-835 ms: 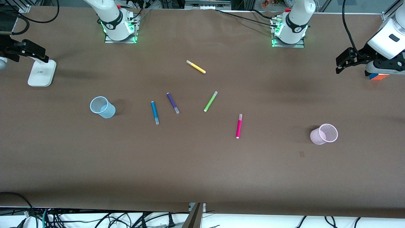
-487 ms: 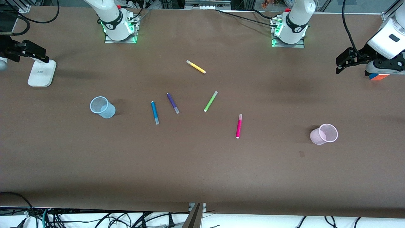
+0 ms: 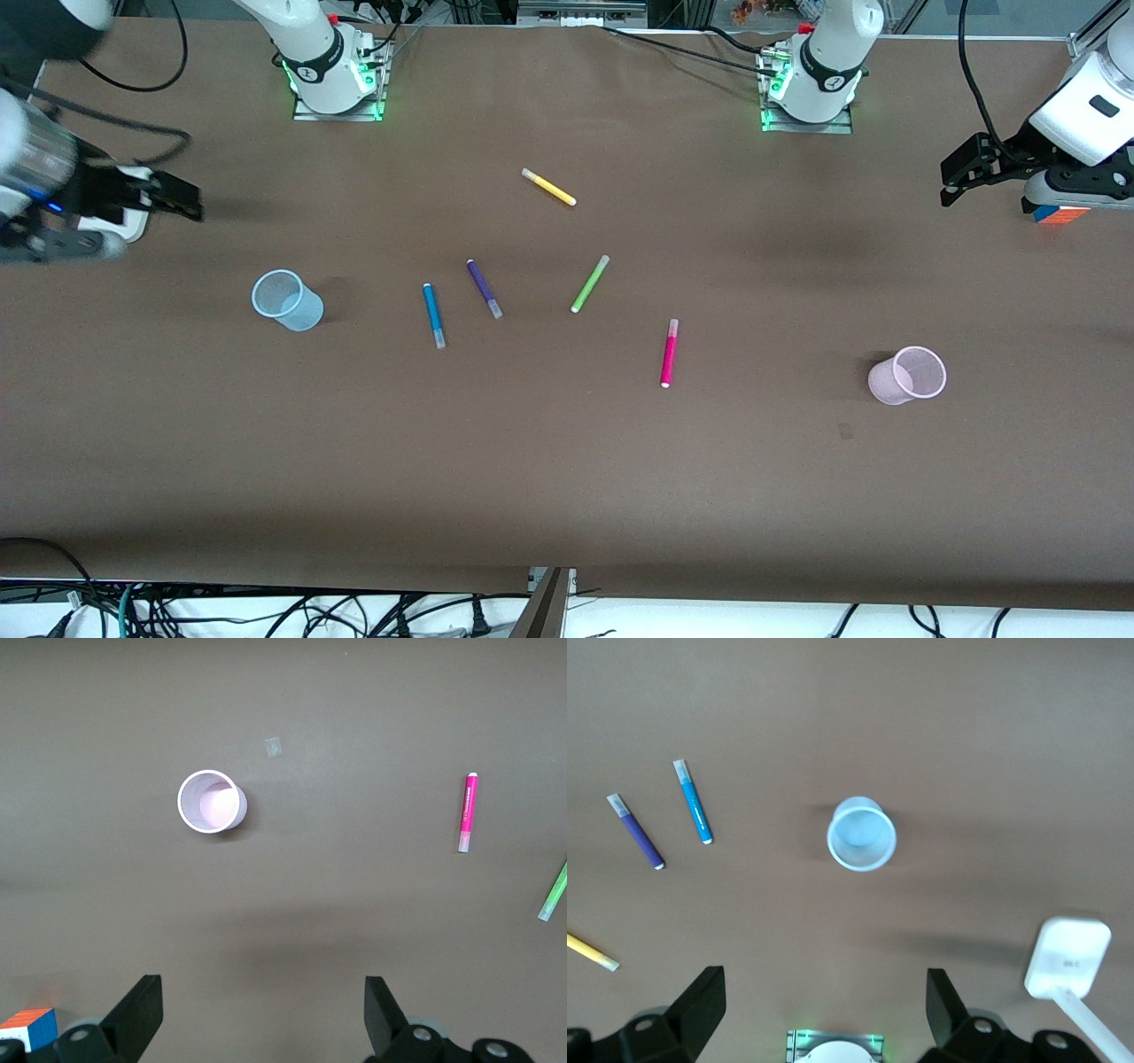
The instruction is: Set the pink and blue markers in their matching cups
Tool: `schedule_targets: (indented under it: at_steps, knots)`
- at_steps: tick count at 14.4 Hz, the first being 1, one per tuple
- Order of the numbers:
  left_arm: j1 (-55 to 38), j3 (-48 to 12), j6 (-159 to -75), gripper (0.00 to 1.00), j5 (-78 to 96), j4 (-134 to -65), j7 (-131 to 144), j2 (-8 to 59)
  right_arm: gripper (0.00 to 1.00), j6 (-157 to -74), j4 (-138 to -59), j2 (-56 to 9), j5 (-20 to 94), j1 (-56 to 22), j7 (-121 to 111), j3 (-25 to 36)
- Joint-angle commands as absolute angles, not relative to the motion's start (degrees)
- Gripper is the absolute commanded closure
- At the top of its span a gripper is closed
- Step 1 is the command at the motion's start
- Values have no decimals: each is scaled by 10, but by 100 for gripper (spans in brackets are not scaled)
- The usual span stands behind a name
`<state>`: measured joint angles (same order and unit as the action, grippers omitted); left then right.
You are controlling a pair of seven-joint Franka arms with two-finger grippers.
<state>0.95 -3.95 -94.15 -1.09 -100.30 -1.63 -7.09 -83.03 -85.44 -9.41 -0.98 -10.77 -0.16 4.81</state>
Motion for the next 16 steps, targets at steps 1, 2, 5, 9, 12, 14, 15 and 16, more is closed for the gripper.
schedule_targets:
  at_steps: [1, 2, 5, 9, 12, 14, 15, 16]
  knots:
    - [14, -48, -936, 0, -18, -1003, -30, -66, 0, -844, -839, -162, -11, -148, -4, 47]
    - [14, -58, -931, 0, -18, -1003, -29, -62, 0, -857, -838, -179, -11, -163, -4, 48]
    - [13, -79, -884, 0, -9, -1003, -33, -34, 0, -889, -840, -233, -10, -196, 3, 47]
    - [11, -141, -942, 0, 14, -994, -16, 63, 0, -975, -849, -292, 14, -235, 34, 47]
    - [7, -163, -1025, 0, 17, -988, 19, 143, 0, -1075, -911, -308, 37, -255, 57, 47]
    - [-24, -167, -1068, 0, 11, -982, 53, 200, 0, -1170, -965, -310, 46, -264, 60, 47]
    - [-37, -167, -1089, 0, 12, -976, 63, 226, 0, -1199, -974, -320, 59, -264, 63, 47]
    - [-55, -166, -1112, 0, 11, -973, 73, 246, 0, -1213, -974, -330, 65, -265, 65, 47]
